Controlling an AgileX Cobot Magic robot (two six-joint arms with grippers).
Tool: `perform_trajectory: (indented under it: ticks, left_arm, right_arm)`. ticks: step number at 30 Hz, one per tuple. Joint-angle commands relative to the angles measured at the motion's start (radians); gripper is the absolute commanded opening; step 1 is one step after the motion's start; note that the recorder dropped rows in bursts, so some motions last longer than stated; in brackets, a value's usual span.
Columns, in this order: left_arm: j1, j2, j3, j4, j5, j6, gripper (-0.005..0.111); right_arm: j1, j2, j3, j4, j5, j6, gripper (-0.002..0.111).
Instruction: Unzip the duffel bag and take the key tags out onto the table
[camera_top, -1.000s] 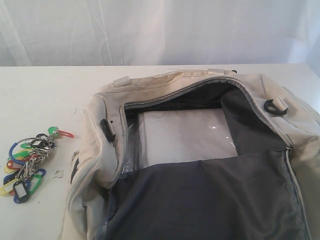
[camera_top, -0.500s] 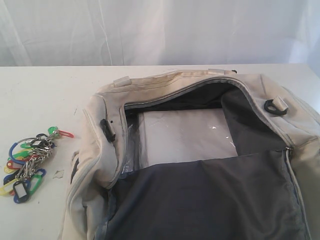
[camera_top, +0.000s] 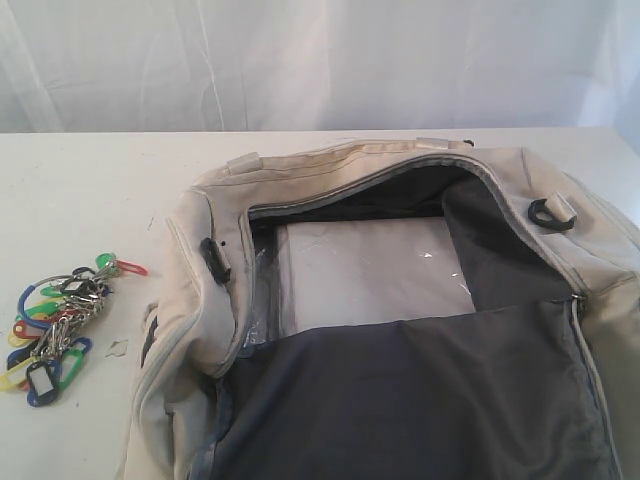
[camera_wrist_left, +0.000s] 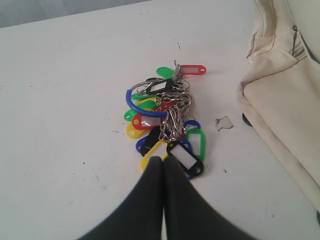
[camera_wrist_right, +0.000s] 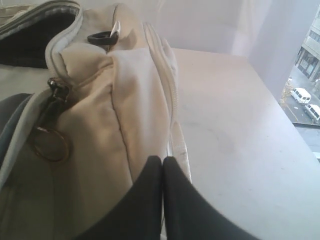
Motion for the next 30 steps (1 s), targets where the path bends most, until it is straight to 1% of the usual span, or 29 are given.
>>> perform_trajectory:
  ticks: [1, 24, 28, 30]
  left_arm:
    - [0.0, -0.005, 0.004, 0.001, -0.004, -0.005, 0.0]
    - [0.0, -0.005, 0.004, 0.001, -0.004, -0.005, 0.0]
    - [0.07, -0.005, 0.004, 0.001, -0.004, -0.005, 0.0]
    - [0.07, -0.005, 0.004, 0.001, -0.004, -0.005, 0.0]
  right_arm:
    - [0.007, -0.006, 0.004, -0.008, -0.012, 0.125, 0.0]
    - [0.007, -0.006, 0.004, -0.008, -0.003, 0.127, 0.0]
    - [0.007, -0.006, 0.004, -0.008, -0.003, 0.127, 0.0]
    - [0.007, -0.006, 0.004, -0.008, -0.003, 0.127, 0.0]
